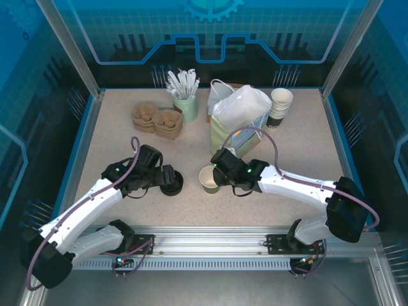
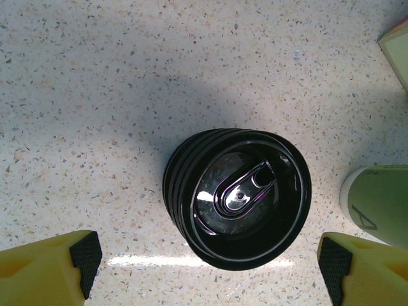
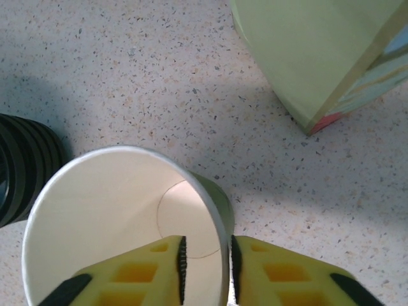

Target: Pack the takeout coffee

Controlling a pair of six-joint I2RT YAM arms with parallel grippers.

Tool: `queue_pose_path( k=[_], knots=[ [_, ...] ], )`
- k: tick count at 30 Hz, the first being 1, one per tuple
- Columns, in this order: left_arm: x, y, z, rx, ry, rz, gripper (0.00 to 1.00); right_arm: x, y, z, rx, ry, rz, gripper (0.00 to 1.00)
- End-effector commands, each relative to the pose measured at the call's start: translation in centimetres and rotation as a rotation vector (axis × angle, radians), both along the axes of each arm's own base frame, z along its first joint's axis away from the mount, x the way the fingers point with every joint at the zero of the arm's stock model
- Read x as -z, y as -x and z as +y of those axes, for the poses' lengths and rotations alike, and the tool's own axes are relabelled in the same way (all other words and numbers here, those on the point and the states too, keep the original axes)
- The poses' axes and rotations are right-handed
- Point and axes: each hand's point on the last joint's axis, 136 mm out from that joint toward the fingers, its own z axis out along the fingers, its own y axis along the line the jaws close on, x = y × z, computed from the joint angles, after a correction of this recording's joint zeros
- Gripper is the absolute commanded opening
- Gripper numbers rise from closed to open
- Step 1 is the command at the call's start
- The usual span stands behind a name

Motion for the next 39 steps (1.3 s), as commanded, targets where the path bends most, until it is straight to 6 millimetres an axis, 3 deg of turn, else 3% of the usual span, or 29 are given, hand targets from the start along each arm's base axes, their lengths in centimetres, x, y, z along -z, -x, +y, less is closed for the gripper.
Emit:
queue_pose_path(
  k=[1,8,13,18,21,29,39],
  knots=[
    [0.7,0.4,0.2,0.008,-0.009,0.028,0.88,-1.8,-0.4,0.6,-0.004,-0.006,-0.043,0.35],
    [1.7,0.6,0.4,0.023,-0.038,0.065,0.82,-5.6,-0.5,-0.4,-0.002,0.0,-0.09,0.48],
    [2.5,0.2,0.2,0.029,-0.054,0.09,0.75,-8.6,-0.2,-1.5,0.005,-0.018,-0.129,0.5],
    [3.3,-0.3,-0.1,0.042,-0.074,0.115,0.66,-10.2,0.2,-2.8,0.018,-0.063,-0.142,0.51],
    [3.5,-0.7,-0.2,0.054,-0.092,0.126,0.57,-10.6,0.3,-3.7,0.037,-0.099,-0.137,0.51],
    [4.3,-1.5,-0.5,0.074,-0.128,0.159,0.51,-10.3,0.3,-5.9,0.081,-0.087,-0.135,0.51],
    [4.7,-1.9,-0.6,0.08,-0.153,0.182,0.4,-9.9,0.1,-6.3,0.078,-0.078,-0.131,0.51]
  ],
)
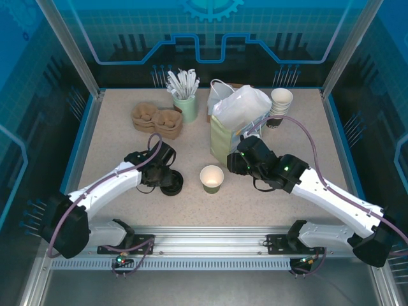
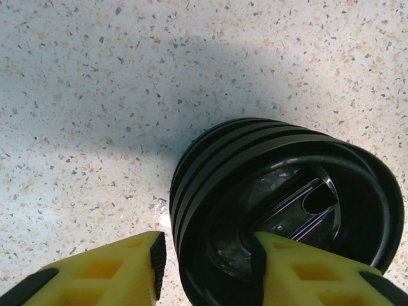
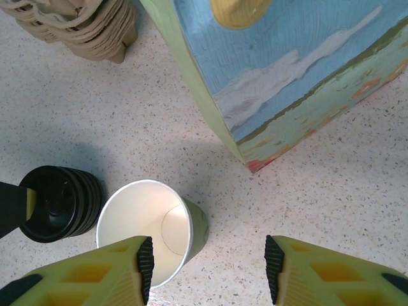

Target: Pack the takeout coffee

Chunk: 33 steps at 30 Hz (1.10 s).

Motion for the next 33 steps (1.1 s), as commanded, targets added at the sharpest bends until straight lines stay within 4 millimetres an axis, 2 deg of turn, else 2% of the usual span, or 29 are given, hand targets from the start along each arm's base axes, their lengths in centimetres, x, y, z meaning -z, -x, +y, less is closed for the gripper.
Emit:
queue_pose_path(
  k=[1,10,23,33],
  knots=[
    [-0.6,-0.8,0.0,0.01,-0.013,-0.011,0.39,0.3,0.0,-0.6,0.003,0.009,0.007,0.51],
    [-0.6,-1.0,0.2,0.016,-0.039,-0.004,0.28,0.5,-0.1,-0.9,0.017,-0.006,0.015,0.51],
    [-0.3,-1.1,0.4,0.024,-0.06,0.002,0.23,0.0,0.4,-1.5,0.028,-0.026,0.01,0.5],
    [-1.0,-1.6,1.3,0.019,-0.114,-0.019,0.19,-0.5,0.6,-1.7,0.033,-0.044,0.003,0.5]
  ],
)
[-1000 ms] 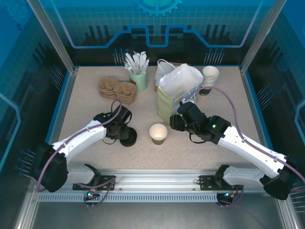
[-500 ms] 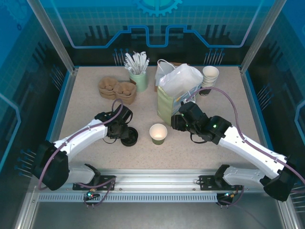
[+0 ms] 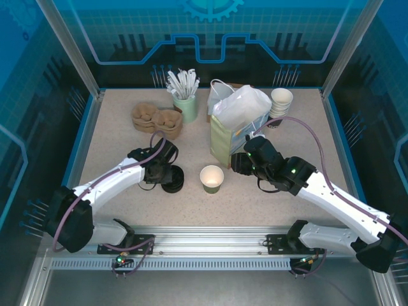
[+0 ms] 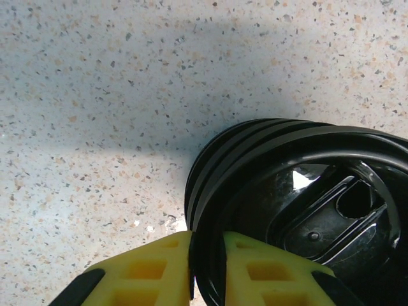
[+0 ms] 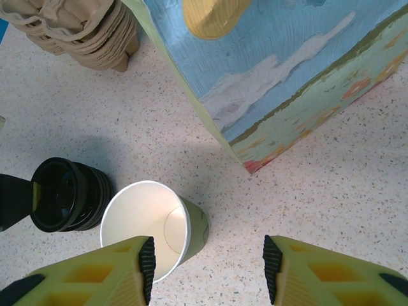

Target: Pack the takeout coffee

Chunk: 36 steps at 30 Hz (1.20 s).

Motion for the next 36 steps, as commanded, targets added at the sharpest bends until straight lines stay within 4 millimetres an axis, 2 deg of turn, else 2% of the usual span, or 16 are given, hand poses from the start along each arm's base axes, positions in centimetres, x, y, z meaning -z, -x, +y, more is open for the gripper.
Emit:
queue_pose_path(
  k=[1,20,28,36],
  knots=[
    [-0.9,-0.5,0.9,0.006,-0.057,-0.012,0.19,0.3,0.3,-0.6,0.016,-0.005,0.015,0.5],
    [-2.1,-1.1,1.3,0.004,-0.076,-0.018,0.19,-1.3,0.8,0.4,-0.012,-0.09,0.015,0.49],
    [-5.1,-0.6,0.7,0.008,-0.013,-0.045,0.16,-3.1,1.2,2.1,-0.05,-0.18,0.014,0.48],
    [-9.7,0.9,-0.2,0.037,0.06,-0.079,0.17,-5.7,2.3,5.9,-0.147,-0.244,0.023,0.48]
  ],
)
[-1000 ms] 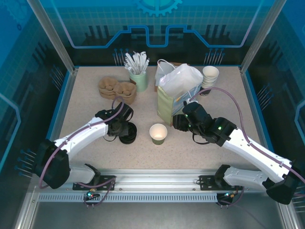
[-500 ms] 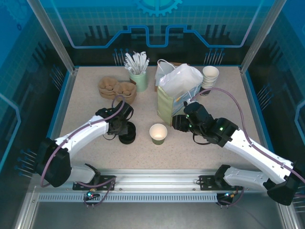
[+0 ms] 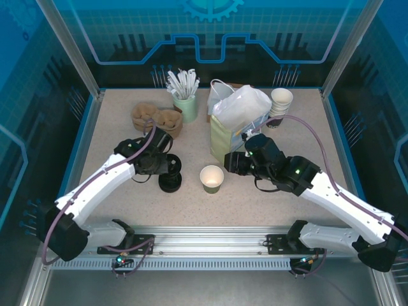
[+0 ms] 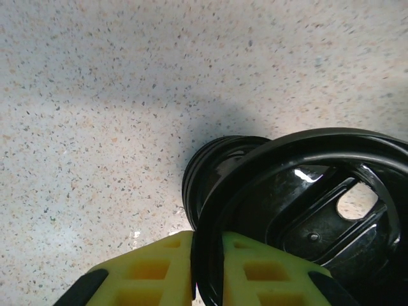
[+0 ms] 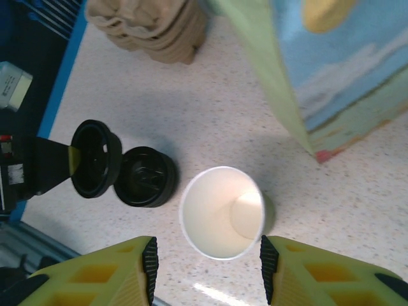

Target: Pack the takeout coffee

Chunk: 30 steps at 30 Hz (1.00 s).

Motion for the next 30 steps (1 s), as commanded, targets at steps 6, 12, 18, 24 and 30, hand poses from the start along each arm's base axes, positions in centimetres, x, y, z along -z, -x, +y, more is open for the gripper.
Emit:
queue_pose_path(
  k=[6,12,18,24,30],
  knots=[
    [-5.9,2.2,-3.0,0.099,0.066,-0.04,0.17,-4.0,1.4,5.4,-0.137,-0.069,-0.02,0.48],
    [-8.3,2.7,-6.1,0.152,0.114,-0.06,0.17,-3.8,1.8,7.2,-0.177,-0.029,-0.015,0.48],
    [-9.1,2.8,-7.7,0.18,0.133,-0.065,0.17,-3.7,1.8,7.6,-0.19,-0.025,-0.015,0.5],
    [-9.4,2.9,-8.4,0.19,0.146,-0.069,0.18,-3.2,1.7,8.0,-0.203,0.0,-0.006,0.51],
    [-9.8,2.9,-8.7,0.194,0.159,-0.078,0.17,-2.4,1.1,8.4,-0.212,0.041,0.004,0.51]
  ],
)
